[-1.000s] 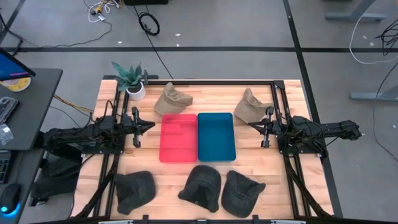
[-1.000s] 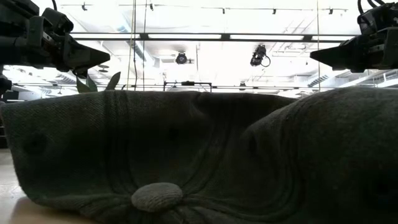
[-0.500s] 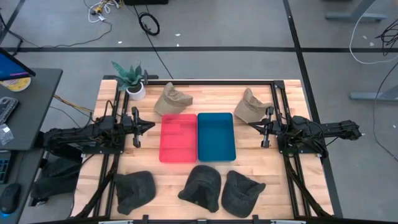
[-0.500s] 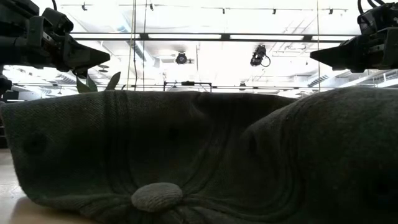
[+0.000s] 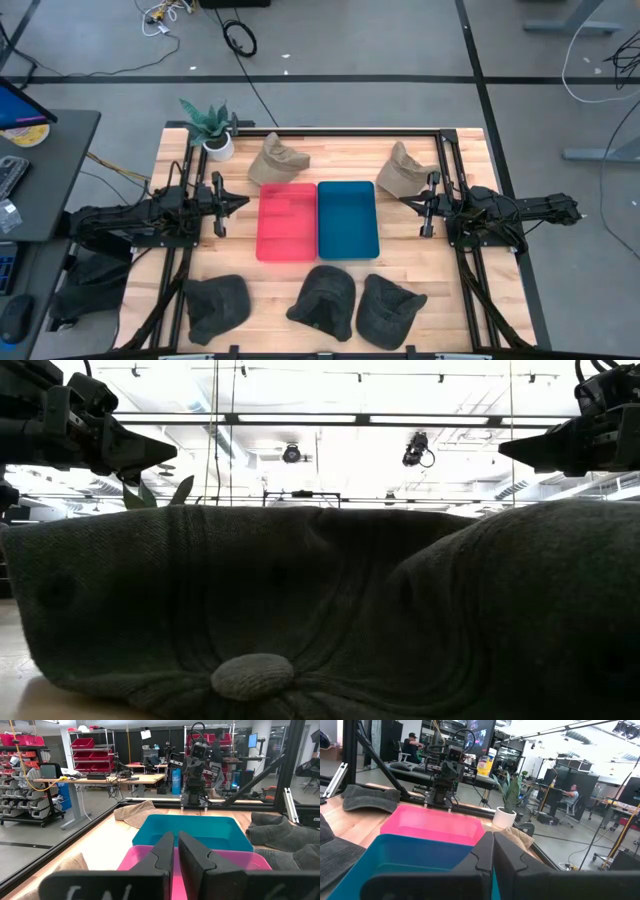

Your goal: Pick & Place hat

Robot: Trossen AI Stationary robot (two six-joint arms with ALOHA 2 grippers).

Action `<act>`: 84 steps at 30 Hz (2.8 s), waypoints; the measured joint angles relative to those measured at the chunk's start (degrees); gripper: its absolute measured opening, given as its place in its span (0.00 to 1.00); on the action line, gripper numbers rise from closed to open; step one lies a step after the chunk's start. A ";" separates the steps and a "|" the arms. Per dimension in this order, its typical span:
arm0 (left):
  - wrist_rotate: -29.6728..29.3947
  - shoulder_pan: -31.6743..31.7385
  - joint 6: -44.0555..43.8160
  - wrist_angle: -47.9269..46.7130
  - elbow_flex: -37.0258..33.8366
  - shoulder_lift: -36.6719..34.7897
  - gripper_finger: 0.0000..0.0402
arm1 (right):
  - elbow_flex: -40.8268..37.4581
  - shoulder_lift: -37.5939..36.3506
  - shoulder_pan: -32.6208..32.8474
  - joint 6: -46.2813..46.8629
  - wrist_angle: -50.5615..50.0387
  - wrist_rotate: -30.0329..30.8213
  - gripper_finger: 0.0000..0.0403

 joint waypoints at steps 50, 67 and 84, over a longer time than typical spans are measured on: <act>-0.01 -0.01 0.00 0.00 -0.01 0.00 0.07 | 0.01 -0.01 0.00 0.00 0.00 -0.01 0.03; 0.00 -0.02 0.00 0.02 -0.02 0.01 0.07 | 0.00 -0.02 -0.01 -4.45 0.01 0.02 0.03; -0.02 0.01 0.01 0.00 -0.01 0.00 0.07 | -0.08 0.02 -0.06 -20.76 7.71 -5.83 0.03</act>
